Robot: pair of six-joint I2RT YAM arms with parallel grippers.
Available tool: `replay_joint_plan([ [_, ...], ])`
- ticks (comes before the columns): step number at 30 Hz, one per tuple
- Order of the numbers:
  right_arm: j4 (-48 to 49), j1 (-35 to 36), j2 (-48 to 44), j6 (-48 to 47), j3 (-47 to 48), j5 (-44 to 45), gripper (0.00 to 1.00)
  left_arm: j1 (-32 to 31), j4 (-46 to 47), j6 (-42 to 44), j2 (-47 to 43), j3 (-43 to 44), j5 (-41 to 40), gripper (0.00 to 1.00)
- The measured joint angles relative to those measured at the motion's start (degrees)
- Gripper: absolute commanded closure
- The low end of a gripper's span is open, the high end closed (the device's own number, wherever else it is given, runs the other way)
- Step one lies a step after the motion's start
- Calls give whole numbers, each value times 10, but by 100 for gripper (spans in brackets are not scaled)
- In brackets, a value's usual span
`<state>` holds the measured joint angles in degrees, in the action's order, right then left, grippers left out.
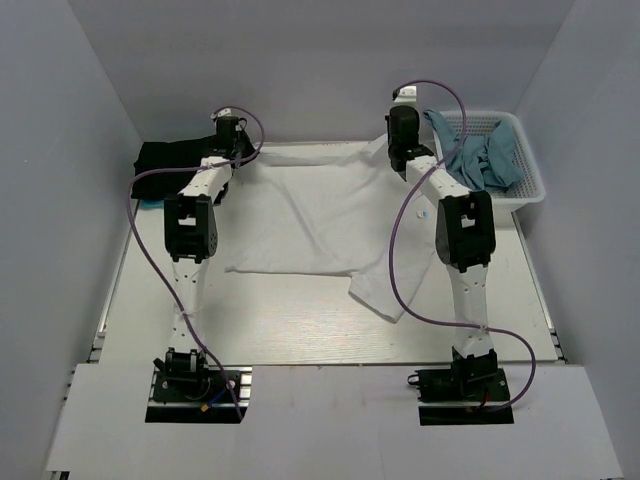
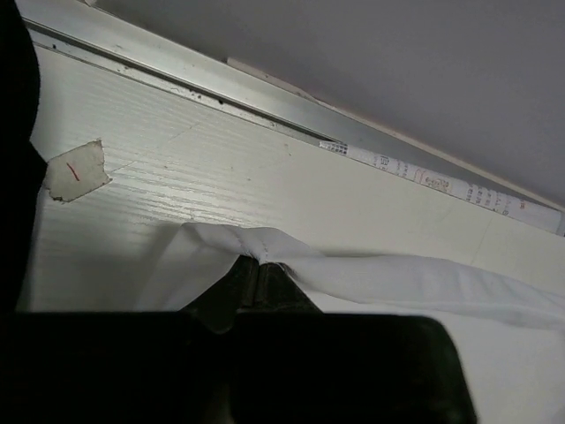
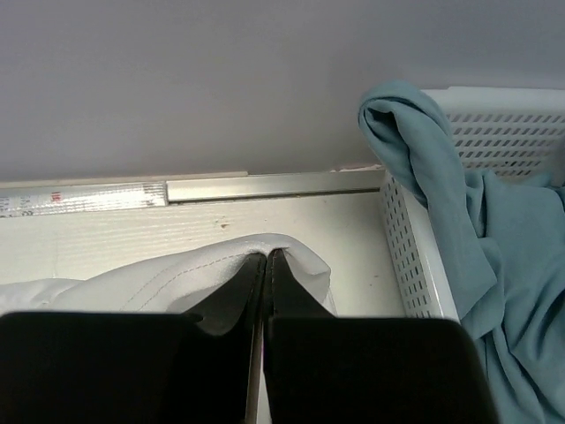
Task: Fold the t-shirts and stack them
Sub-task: Fold the flattened tshirt in 1/3 of the way
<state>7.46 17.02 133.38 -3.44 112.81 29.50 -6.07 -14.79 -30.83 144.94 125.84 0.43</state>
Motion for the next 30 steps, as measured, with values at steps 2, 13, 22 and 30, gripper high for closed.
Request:
replay_joint_plan([
  [2,0,-1,0,-2,0,-9,100,3,3,0,14,7,16,100],
  [13,-9,7,-176,10,-219,-40,100,3,13,52,-106,-170,39,100],
  [22,-41,20,-309,66,-385,-63,100,3,6,81,-216,-305,30,100],
  [30,-125,37,-345,142,-497,-60,100,3,-52,88,-220,-343,12,100],
])
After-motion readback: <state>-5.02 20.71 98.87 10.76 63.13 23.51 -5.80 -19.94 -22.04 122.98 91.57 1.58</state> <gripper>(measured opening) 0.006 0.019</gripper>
